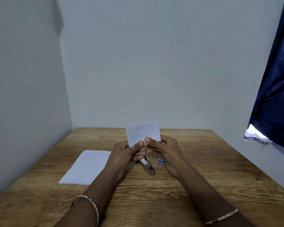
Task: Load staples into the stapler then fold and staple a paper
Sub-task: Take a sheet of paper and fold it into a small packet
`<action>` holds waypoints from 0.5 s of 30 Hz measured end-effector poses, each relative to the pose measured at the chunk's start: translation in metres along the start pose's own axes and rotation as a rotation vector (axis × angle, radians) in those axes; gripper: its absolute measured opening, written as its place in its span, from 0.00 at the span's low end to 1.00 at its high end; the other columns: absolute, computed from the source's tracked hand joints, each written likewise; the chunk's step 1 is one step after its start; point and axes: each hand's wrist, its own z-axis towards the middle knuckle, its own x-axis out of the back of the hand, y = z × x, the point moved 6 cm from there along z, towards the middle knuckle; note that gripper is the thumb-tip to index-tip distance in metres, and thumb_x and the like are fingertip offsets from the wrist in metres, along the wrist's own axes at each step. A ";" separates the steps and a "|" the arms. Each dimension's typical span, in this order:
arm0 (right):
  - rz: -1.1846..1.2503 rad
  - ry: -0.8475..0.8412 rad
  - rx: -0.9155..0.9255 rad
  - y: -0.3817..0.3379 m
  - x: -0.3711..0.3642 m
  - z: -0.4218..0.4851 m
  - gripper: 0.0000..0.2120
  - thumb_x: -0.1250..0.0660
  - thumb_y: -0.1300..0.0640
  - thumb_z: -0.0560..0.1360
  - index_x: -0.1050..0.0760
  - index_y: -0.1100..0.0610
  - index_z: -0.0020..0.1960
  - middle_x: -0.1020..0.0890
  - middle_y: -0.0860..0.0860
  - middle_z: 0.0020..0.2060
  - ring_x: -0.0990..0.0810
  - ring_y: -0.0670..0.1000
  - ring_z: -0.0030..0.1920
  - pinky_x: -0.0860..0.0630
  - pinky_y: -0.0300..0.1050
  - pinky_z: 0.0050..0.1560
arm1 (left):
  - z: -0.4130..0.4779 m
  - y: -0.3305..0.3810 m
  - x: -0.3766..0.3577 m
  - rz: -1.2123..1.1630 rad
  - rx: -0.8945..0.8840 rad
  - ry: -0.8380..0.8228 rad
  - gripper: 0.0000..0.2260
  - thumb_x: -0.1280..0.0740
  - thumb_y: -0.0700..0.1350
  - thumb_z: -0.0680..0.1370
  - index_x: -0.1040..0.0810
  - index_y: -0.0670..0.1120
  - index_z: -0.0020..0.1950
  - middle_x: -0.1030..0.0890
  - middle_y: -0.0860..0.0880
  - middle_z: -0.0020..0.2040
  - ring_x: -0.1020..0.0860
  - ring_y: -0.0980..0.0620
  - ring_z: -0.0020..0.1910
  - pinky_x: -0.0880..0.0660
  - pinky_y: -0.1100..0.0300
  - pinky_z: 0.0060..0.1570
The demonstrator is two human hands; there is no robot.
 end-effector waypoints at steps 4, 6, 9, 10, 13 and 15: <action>-0.007 -0.034 0.008 0.003 -0.009 -0.002 0.15 0.18 0.56 0.66 0.14 0.62 0.49 0.12 0.61 0.47 0.12 0.57 0.45 0.15 0.49 0.49 | 0.000 -0.001 0.000 -0.073 0.017 0.009 0.14 0.22 0.44 0.71 0.15 0.33 0.49 0.13 0.39 0.37 0.14 0.51 0.33 0.19 0.65 0.33; -0.008 -0.008 0.021 0.002 -0.008 -0.003 0.12 0.19 0.56 0.67 0.13 0.62 0.47 0.12 0.61 0.45 0.12 0.54 0.42 0.15 0.44 0.46 | 0.000 -0.001 0.000 -0.076 0.021 0.001 0.17 0.21 0.46 0.68 0.15 0.34 0.49 0.13 0.39 0.39 0.14 0.51 0.34 0.19 0.65 0.34; -0.024 0.038 0.022 0.001 -0.003 -0.003 0.06 0.23 0.62 0.72 0.14 0.64 0.46 0.12 0.62 0.42 0.13 0.54 0.40 0.15 0.44 0.45 | 0.001 -0.003 -0.002 -0.052 0.026 -0.030 0.19 0.22 0.48 0.68 0.15 0.35 0.51 0.12 0.38 0.42 0.14 0.51 0.37 0.19 0.64 0.37; -0.033 0.052 0.017 0.001 -0.002 -0.002 0.06 0.23 0.62 0.73 0.15 0.66 0.47 0.12 0.63 0.42 0.12 0.56 0.40 0.14 0.45 0.46 | 0.002 -0.003 -0.003 -0.044 0.029 -0.038 0.20 0.22 0.49 0.68 0.15 0.35 0.51 0.12 0.38 0.43 0.14 0.50 0.38 0.19 0.64 0.37; -0.055 0.088 -0.024 0.002 0.001 -0.002 0.09 0.25 0.61 0.75 0.16 0.68 0.49 0.12 0.63 0.42 0.11 0.61 0.44 0.14 0.51 0.49 | 0.002 -0.003 -0.004 -0.004 0.026 -0.036 0.20 0.23 0.50 0.68 0.15 0.36 0.51 0.12 0.39 0.43 0.14 0.51 0.38 0.18 0.63 0.36; -0.089 0.121 -0.049 0.003 0.002 -0.001 0.11 0.28 0.59 0.77 0.17 0.67 0.51 0.12 0.62 0.42 0.11 0.60 0.44 0.14 0.52 0.51 | 0.002 -0.002 -0.004 0.024 0.020 -0.032 0.18 0.25 0.50 0.71 0.15 0.36 0.49 0.12 0.39 0.41 0.13 0.50 0.37 0.18 0.63 0.36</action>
